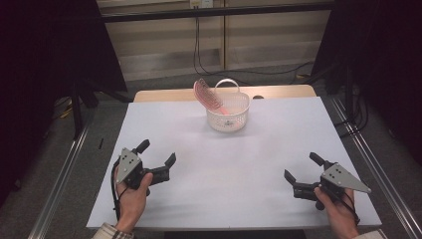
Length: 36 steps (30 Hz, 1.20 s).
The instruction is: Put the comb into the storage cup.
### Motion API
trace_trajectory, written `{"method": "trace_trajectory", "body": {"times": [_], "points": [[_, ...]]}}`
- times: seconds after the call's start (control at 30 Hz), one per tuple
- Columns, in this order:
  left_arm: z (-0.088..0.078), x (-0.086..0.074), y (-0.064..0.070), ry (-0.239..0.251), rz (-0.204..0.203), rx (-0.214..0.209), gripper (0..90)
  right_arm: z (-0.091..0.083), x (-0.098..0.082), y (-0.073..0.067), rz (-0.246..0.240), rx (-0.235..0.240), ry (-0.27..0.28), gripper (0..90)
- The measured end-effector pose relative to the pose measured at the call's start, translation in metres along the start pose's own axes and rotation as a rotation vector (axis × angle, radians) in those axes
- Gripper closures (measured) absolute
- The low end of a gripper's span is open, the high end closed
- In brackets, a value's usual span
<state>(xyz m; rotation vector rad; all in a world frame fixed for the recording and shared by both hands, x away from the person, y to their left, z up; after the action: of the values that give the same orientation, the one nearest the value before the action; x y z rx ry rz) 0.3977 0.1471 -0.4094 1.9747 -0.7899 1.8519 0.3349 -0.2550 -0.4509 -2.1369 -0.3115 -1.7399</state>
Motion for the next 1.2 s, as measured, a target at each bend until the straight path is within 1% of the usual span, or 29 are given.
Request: {"method": "trace_trajectory", "body": {"times": [0.07,0.13,0.2,0.23,0.27,0.3,0.43,0.53,0.57,0.6,0.63,0.7,0.73,0.77,0.83,0.9,1.0,1.07,1.1,1.17,1.2], "points": [[-0.004,-0.002,-0.001,-0.004,-0.010,0.001,2.1,0.000,0.000,0.000,0.000,0.000,-0.001,0.0],[-0.010,-0.004,-0.002,-0.001,-0.059,-0.005,2.6,0.000,0.000,0.000,-0.002,-0.001,-0.002,0.0],[-0.016,-0.007,-0.004,-0.003,-0.050,0.018,2.7,0.000,0.000,-0.001,-0.003,0.001,0.002,0.3],[-0.019,-0.009,-0.005,-0.006,-0.058,0.021,2.7,-0.001,0.000,-0.001,-0.003,0.001,0.003,0.3],[-0.021,-0.010,-0.006,-0.009,-0.057,0.024,2.7,0.000,0.000,-0.001,-0.001,0.002,0.003,0.3],[-0.023,-0.011,-0.006,-0.010,-0.044,0.035,2.7,0.000,0.000,-0.001,-0.002,0.000,0.003,0.3],[-0.030,-0.016,-0.006,-0.034,-0.031,0.036,2.7,-0.001,0.000,-0.001,0.001,0.000,0.002,0.3],[-0.034,-0.019,-0.005,-0.046,-0.022,0.045,2.7,-0.001,0.000,0.000,0.000,-0.003,0.003,0.3],[-0.036,-0.019,-0.006,-0.041,-0.017,0.055,2.7,-0.001,0.000,0.000,0.000,-0.003,0.003,0.3],[-0.037,-0.019,-0.005,-0.039,-0.021,0.053,2.7,-0.001,0.000,-0.001,0.001,0.000,0.003,0.3],[-0.039,-0.020,-0.006,-0.044,-0.003,0.060,2.7,-0.001,0.000,-0.001,0.000,0.001,0.001,0.3],[-0.041,-0.022,-0.005,-0.049,-0.006,0.063,2.7,-0.002,0.000,-0.001,-0.001,-0.004,0.000,0.3],[-0.042,-0.023,-0.007,-0.041,-0.009,0.079,2.7,-0.003,0.000,-0.001,0.001,-0.003,0.002,0.3],[-0.043,-0.025,-0.009,-0.046,-0.004,0.084,2.7,-0.003,0.000,-0.001,0.001,-0.006,0.002,0.3],[-0.044,-0.030,-0.011,-0.052,-0.014,0.096,2.7,-0.004,0.000,0.000,0.003,-0.009,0.003,0.3],[-0.044,-0.035,-0.009,-0.068,-0.036,0.077,2.7,-0.004,0.000,0.001,0.006,-0.007,0.009,0.2],[-0.045,-0.035,-0.009,-0.071,-0.022,0.074,2.6,-0.004,0.000,0.001,0.002,-0.010,0.009,0.2],[-0.044,-0.036,-0.009,-0.071,-0.019,0.076,2.4,-0.004,0.000,0.001,0.001,-0.012,0.007,0.2],[-0.043,-0.035,-0.009,-0.069,-0.007,0.074,2.4,-0.003,0.000,0.001,0.001,-0.012,0.008,0.2],[-0.044,-0.034,-0.011,-0.058,-0.026,0.079,2.4,-0.003,0.001,0.001,0.002,-0.014,0.012,0.2],[-0.044,-0.034,-0.011,-0.056,-0.021,0.081,2.4,-0.004,0.001,0.001,0.003,-0.013,0.013,0.2]]}}
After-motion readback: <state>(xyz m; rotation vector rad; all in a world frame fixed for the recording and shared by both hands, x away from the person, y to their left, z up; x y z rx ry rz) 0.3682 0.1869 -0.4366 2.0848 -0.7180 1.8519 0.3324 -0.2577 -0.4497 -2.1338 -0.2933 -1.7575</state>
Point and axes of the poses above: each handheld gripper's, and its own axes: z roughly forward along the jaws, x roughly out of its top, y roughly to its right, the point moved 9 cm from there along z, roughly forward along the jaws, and after that the axes turned 9 degrees about z, right-handed, at the moved point
